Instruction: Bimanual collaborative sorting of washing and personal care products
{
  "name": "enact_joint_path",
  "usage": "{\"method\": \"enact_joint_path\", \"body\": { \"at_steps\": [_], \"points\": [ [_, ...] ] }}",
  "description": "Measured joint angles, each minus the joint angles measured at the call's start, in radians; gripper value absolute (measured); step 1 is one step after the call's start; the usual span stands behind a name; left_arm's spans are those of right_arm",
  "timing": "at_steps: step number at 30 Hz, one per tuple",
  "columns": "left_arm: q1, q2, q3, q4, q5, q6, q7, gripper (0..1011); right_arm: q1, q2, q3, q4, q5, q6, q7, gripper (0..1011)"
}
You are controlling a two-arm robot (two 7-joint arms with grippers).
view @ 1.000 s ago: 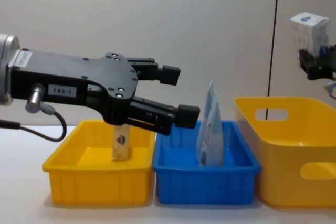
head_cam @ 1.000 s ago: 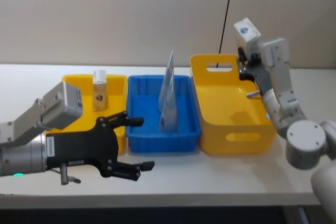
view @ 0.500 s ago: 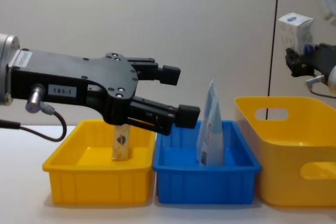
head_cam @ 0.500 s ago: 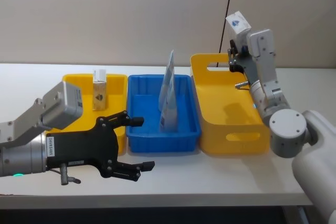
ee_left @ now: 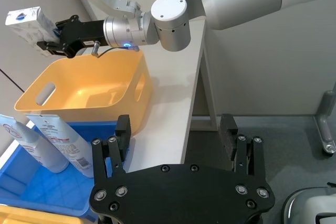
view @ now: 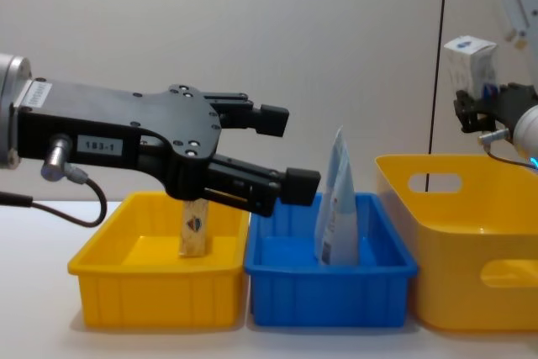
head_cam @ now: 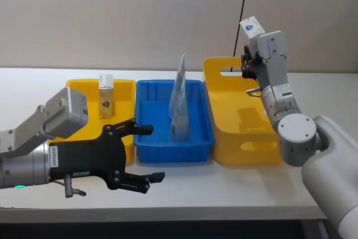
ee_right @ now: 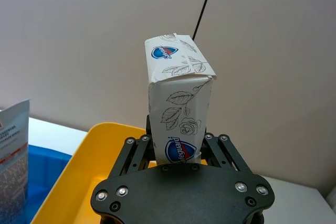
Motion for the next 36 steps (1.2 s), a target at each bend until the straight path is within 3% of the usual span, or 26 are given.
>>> {"method": "enact_joint_path", "body": {
  "at_steps": [19,36],
  "points": [
    [0.000,0.000,0.000,0.000,0.000,0.000,0.000,1001,0.046,-0.050,0.009,0.105,-0.016,0.030,-0.017,357],
    [0.000,0.000,0.000,0.000,0.000,0.000,0.000,1001,0.055,-0.069,0.011,0.123,-0.039,0.055,-0.025,389]
  ]
}}
